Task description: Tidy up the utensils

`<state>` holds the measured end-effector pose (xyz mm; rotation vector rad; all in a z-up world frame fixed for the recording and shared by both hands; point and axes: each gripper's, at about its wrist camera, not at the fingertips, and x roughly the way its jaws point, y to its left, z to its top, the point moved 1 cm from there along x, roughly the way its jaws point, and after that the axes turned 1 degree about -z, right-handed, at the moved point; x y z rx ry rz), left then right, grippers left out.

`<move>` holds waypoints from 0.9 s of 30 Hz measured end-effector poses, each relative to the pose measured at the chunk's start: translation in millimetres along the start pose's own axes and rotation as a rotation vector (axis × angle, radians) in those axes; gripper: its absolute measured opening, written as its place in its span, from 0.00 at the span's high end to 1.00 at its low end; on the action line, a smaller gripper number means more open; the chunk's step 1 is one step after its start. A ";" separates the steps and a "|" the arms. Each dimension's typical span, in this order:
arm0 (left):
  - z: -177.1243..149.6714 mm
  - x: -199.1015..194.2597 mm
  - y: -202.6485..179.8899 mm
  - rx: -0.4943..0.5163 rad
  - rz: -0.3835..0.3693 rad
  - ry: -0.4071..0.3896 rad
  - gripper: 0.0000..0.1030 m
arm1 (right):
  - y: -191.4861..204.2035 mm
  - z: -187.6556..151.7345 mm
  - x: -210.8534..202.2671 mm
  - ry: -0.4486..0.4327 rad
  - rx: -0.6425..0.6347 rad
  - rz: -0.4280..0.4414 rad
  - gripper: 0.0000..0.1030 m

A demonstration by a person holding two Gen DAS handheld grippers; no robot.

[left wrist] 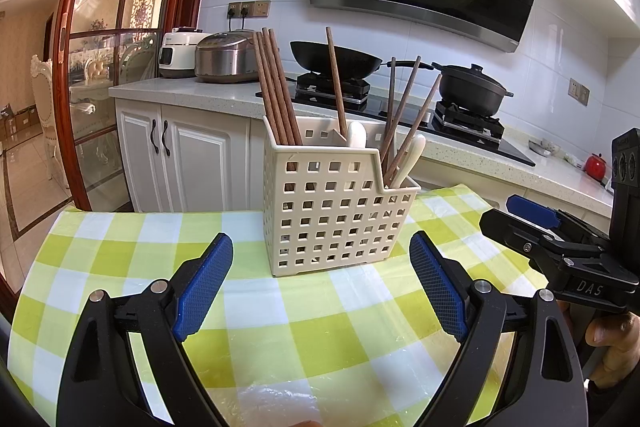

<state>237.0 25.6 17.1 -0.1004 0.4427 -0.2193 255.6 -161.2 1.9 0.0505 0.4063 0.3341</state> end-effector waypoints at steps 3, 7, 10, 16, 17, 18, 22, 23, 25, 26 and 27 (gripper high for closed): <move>-0.1 -0.1 0.3 -0.002 0.000 0.001 0.18 | 0.6 -1.6 0.0 0.002 -0.002 0.001 0.16; -0.3 -0.2 0.6 -0.001 0.000 0.000 0.18 | 0.9 -2.4 0.1 0.002 -0.001 0.001 0.16; -0.8 -0.2 0.5 0.001 0.000 0.001 0.18 | 0.7 -1.3 0.2 0.002 -0.003 0.000 0.16; -0.5 -0.4 0.6 0.001 0.002 0.000 0.18 | 1.9 -3.7 -1.0 0.005 -0.004 0.002 0.16; -0.4 -0.1 0.5 0.000 0.000 0.001 0.18 | 1.6 -3.1 -0.6 0.005 -0.003 0.002 0.16; -0.6 -0.3 0.6 0.001 0.000 0.001 0.18 | 1.9 -3.3 -0.8 0.005 -0.004 0.002 0.16; -0.5 -0.4 0.7 0.000 0.001 0.001 0.18 | 2.8 -3.8 -0.5 0.006 -0.007 0.004 0.16; -0.5 -0.4 0.7 0.001 0.001 0.001 0.18 | 2.4 -3.6 -0.6 0.006 -0.006 0.004 0.16; -0.4 -0.5 0.6 0.000 0.000 0.000 0.18 | 2.7 -4.2 -1.2 0.006 -0.005 0.004 0.16; -0.3 -0.1 0.4 0.001 0.001 0.001 0.18 | 2.9 -4.3 -1.1 0.006 -0.005 0.004 0.16; -0.3 -0.2 0.5 0.001 0.001 0.001 0.18 | 2.4 -3.5 -0.4 0.006 -0.006 0.004 0.16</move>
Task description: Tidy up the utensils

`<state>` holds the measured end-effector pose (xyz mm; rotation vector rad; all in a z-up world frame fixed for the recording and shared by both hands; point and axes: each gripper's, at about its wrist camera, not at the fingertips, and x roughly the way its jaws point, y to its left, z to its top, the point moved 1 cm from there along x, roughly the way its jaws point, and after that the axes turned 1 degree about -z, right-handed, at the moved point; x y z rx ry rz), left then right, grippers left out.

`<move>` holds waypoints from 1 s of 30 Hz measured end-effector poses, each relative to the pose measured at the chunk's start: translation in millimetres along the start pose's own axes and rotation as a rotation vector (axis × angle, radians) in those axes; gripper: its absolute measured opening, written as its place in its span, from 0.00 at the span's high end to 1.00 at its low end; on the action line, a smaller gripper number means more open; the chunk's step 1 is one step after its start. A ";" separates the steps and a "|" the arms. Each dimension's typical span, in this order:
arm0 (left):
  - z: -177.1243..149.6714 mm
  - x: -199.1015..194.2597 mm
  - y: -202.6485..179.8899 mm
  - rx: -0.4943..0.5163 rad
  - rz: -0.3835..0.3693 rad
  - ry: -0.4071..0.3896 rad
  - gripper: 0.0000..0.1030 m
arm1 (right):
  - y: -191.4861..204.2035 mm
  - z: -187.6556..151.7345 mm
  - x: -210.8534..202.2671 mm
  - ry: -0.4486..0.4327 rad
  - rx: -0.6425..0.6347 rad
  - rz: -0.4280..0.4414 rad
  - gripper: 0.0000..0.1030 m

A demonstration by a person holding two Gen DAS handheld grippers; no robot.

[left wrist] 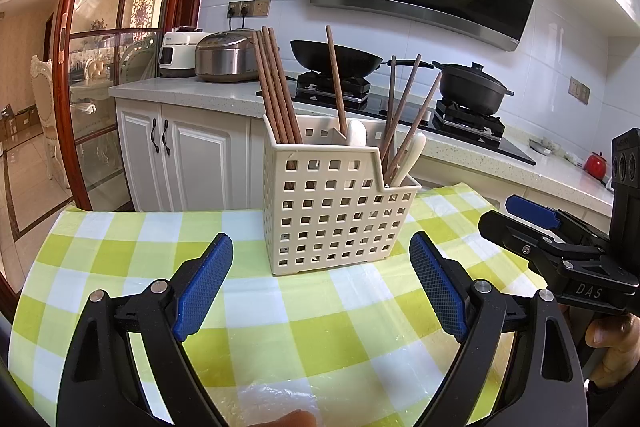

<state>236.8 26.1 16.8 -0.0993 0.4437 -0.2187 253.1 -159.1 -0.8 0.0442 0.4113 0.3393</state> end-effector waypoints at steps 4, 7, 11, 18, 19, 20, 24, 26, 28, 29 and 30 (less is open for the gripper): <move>0.3 0.2 -0.2 0.000 -0.001 0.000 0.18 | 0.0 0.2 0.1 0.000 -0.001 0.000 0.16; 0.0 -0.2 -0.3 0.001 0.000 0.000 0.18 | 0.4 -0.7 -0.4 0.001 0.000 0.001 0.16; 0.4 0.0 -0.5 0.001 0.003 -0.001 0.18 | 0.0 0.2 0.0 0.000 0.000 0.000 0.16; -1.2 0.0 -3.6 0.000 -0.016 0.003 0.18 | -0.1 0.4 0.2 0.000 0.001 0.000 0.16; -1.4 0.0 -3.4 -0.001 -0.013 0.003 0.18 | -0.2 0.4 0.3 0.001 0.001 0.000 0.16; -1.9 0.1 -2.3 -0.005 -0.003 0.004 0.18 | 0.1 0.1 0.0 0.001 0.000 0.001 0.16; -0.9 -2.2 1.7 -0.013 0.023 -0.012 0.18 | 0.1 0.0 -0.1 0.001 0.001 0.001 0.16; -0.1 -3.9 2.5 -0.013 0.014 -0.020 0.18 | 0.5 -0.3 -0.3 0.002 -0.001 0.000 0.16; -0.2 -4.9 2.5 -0.009 0.010 -0.027 0.18 | 0.2 0.9 0.8 0.002 -0.001 0.001 0.16; -1.1 -4.9 2.9 -0.008 0.005 -0.023 0.18 | 0.6 0.4 0.5 0.003 -0.002 0.002 0.16; -1.5 -4.4 3.0 -0.011 0.000 -0.020 0.18 | 0.4 0.0 0.6 0.003 -0.002 0.001 0.16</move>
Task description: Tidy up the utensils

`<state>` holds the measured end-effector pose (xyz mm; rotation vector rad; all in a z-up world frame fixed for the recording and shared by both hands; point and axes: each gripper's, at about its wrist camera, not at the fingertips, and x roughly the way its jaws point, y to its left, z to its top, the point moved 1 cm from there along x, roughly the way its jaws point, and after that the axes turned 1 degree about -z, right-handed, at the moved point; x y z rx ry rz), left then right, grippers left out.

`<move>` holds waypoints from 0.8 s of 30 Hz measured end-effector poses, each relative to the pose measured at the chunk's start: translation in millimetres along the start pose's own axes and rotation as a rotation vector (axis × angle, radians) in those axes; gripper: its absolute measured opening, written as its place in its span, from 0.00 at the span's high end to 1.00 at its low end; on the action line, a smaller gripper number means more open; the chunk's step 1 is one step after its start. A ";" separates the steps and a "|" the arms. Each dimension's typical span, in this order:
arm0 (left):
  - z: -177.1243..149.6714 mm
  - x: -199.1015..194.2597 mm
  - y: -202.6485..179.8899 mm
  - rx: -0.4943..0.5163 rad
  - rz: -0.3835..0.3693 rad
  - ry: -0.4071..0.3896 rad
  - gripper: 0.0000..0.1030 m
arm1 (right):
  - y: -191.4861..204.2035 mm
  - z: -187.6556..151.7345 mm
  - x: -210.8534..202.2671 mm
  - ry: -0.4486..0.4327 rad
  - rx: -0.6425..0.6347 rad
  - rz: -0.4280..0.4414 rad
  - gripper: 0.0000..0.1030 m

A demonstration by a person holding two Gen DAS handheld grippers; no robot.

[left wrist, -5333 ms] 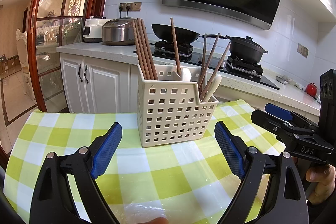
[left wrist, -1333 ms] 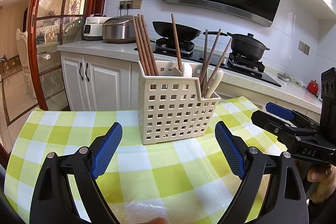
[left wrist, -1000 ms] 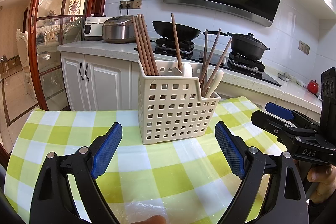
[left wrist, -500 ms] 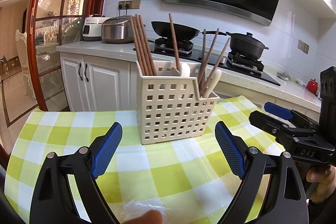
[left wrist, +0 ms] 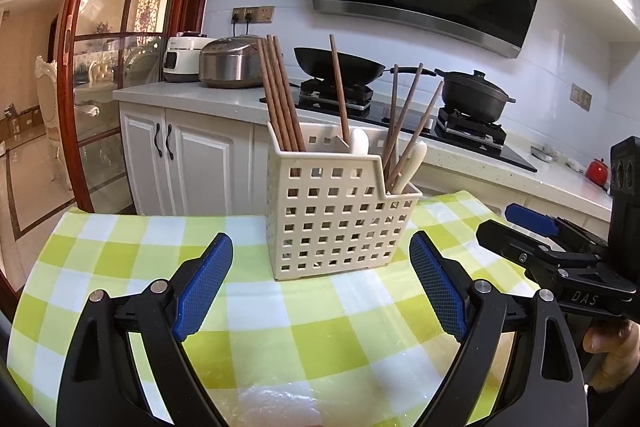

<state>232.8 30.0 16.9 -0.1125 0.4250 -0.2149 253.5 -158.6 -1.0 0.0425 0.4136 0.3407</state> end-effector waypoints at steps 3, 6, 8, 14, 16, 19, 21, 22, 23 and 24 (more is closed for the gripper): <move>0.2 0.4 0.4 -0.001 0.001 0.003 0.18 | 0.2 -0.4 -0.4 0.000 0.001 0.000 0.16; 0.7 -0.8 2.4 -0.003 0.008 0.002 0.18 | 0.4 -0.5 -0.4 0.001 0.001 0.000 0.16; 1.4 -0.1 3.6 -0.011 0.006 0.010 0.18 | 0.8 -0.5 -0.6 0.002 -0.002 0.000 0.16; 3.4 -1.2 0.0 0.020 0.033 0.005 0.18 | -0.2 -0.8 0.1 0.003 0.000 0.000 0.16; 3.4 -1.1 0.0 0.020 0.040 0.006 0.18 | 0.3 -1.1 -0.4 0.003 -0.002 0.000 0.16; 3.5 -0.9 1.3 0.017 0.050 0.011 0.18 | 0.1 -1.2 -0.5 0.003 -0.002 0.000 0.16; 3.0 -0.3 -0.5 0.020 0.049 0.013 0.18 | -0.2 -0.5 0.2 0.004 -0.001 0.000 0.16; 3.2 0.1 -0.6 0.015 0.044 0.015 0.18 | -0.1 -1.0 -0.6 0.003 -0.001 0.000 0.16; 3.3 0.5 -0.7 0.014 0.041 0.016 0.18 | -0.1 -0.7 -0.1 0.003 -0.001 0.000 0.16; 3.4 0.1 -0.7 0.016 0.042 0.013 0.18 | -0.2 -0.5 0.2 0.003 -0.001 0.000 0.16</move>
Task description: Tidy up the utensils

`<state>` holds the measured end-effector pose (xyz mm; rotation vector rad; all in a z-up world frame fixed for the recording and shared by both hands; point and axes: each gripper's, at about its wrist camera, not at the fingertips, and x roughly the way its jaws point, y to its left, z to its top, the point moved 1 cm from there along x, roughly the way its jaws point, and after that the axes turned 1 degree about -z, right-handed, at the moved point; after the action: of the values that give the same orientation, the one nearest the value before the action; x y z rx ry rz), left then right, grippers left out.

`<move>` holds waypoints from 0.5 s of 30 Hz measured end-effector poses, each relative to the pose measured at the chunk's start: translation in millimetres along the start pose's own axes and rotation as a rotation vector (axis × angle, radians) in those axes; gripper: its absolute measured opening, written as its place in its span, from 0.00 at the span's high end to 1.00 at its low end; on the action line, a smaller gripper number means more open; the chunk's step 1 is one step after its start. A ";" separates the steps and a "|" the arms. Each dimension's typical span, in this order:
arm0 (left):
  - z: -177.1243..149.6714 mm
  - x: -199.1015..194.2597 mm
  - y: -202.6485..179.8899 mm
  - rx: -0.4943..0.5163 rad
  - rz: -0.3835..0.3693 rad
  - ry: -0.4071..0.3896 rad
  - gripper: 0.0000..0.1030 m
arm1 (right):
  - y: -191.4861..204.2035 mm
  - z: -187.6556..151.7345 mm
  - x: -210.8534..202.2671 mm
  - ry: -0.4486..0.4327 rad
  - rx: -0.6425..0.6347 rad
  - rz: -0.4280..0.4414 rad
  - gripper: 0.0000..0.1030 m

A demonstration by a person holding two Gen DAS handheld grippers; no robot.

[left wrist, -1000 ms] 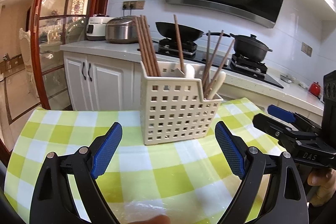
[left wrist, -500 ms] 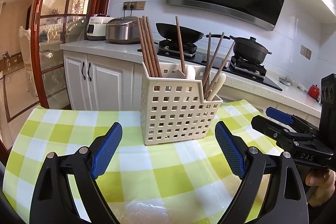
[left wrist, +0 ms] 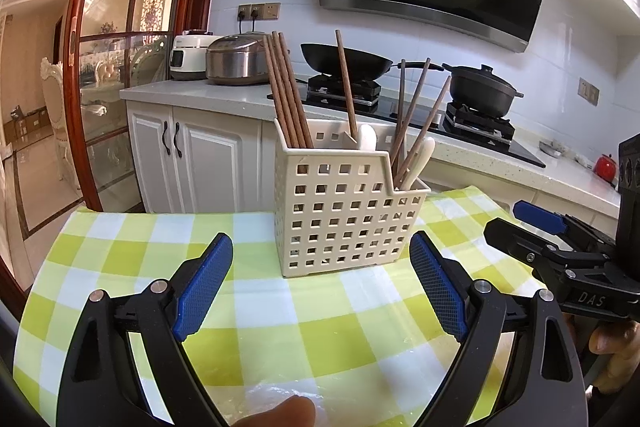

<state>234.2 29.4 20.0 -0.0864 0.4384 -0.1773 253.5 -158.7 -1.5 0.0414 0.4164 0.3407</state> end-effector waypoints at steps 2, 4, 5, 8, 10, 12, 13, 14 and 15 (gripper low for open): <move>0.3 -0.5 0.7 -0.004 0.001 -0.003 0.18 | 0.1 -0.2 -0.1 0.001 0.000 0.000 0.16; 0.6 -0.3 1.4 -0.010 -0.003 -0.001 0.18 | 0.0 0.1 0.1 0.000 0.000 0.000 0.16; 0.7 -0.7 1.3 -0.009 -0.002 -0.003 0.18 | 0.2 -0.1 -0.2 0.001 -0.001 0.000 0.16; 0.7 -1.1 0.4 -0.004 0.001 -0.002 0.18 | 0.3 -0.4 -0.6 0.002 -0.002 0.000 0.16; 0.8 -0.7 0.1 -0.005 -0.002 -0.001 0.18 | 0.2 -0.7 -0.8 0.002 -0.001 0.001 0.16; 0.9 -0.7 0.1 -0.004 0.000 -0.002 0.18 | 0.1 -0.4 -0.1 0.002 -0.001 0.001 0.16; 1.0 -0.9 0.1 -0.005 -0.001 -0.003 0.18 | 0.0 -0.4 0.0 0.003 -0.001 0.001 0.16; 1.2 -0.8 0.2 -0.005 -0.001 -0.002 0.18 | 0.1 -1.0 -1.1 0.002 0.000 0.001 0.16; 1.2 -0.9 -0.1 -0.003 0.000 -0.003 0.18 | 0.1 -1.1 -0.6 0.002 0.000 0.001 0.16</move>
<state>233.9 29.6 21.5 -0.0901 0.4356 -0.1768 252.5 -158.8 -2.3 0.0415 0.4188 0.3415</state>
